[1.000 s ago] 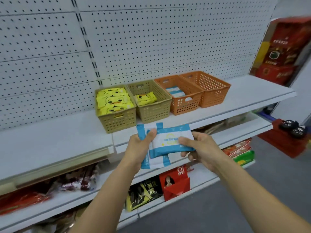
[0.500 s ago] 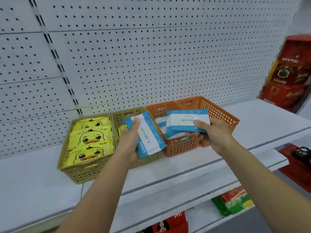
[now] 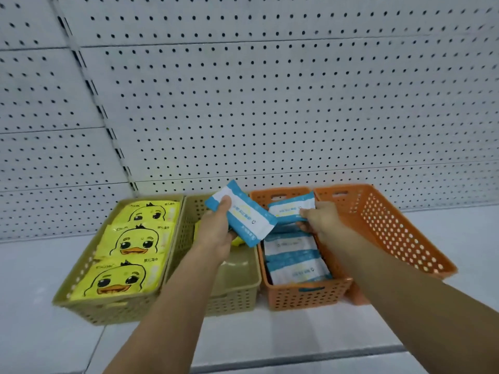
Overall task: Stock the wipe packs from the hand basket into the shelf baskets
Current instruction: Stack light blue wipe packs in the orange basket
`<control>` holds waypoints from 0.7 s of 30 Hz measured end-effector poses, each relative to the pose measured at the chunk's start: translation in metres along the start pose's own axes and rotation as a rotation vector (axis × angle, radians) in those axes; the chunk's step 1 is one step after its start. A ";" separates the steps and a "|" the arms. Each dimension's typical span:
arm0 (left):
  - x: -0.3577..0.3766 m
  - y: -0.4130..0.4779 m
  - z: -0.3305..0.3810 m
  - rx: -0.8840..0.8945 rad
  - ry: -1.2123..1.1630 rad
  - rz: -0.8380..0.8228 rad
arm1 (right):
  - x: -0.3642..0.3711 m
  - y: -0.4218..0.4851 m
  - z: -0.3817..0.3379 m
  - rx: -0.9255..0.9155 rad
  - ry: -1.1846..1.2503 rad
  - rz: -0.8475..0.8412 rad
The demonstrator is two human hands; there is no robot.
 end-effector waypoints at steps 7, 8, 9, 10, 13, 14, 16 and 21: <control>0.003 0.015 -0.012 -0.003 -0.086 0.089 | 0.036 0.044 0.015 0.026 -0.257 -0.056; 0.003 0.016 -0.013 -0.006 -0.100 0.099 | 0.039 0.046 0.016 0.027 -0.289 -0.059; 0.002 0.017 -0.014 -0.012 -0.116 0.106 | 0.040 0.045 0.016 0.015 -0.339 -0.061; 0.003 0.017 -0.014 -0.017 -0.121 0.110 | 0.039 0.044 0.015 -0.011 -0.407 -0.061; 0.005 0.017 -0.014 -0.039 -0.125 0.112 | 0.033 0.029 0.001 -0.256 -0.800 -0.108; 0.006 0.018 -0.014 -0.044 -0.124 0.114 | 0.033 0.023 -0.007 -0.400 -0.917 -0.107; 0.008 0.019 -0.014 -0.050 -0.127 0.117 | 0.033 0.004 -0.027 -0.649 -0.868 -0.069; 0.028 -0.001 -0.015 -0.002 -0.058 0.039 | 0.042 -0.046 -0.050 -0.385 -0.202 -0.482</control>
Point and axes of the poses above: each hand's wrist, its own y-axis towards the middle knuckle, its own x-axis out of the palm, z = x × y, the point moved 6 cm from there along y, towards the middle knuckle, and after that the axes turned 13 degrees about z, right-handed, at the moved point
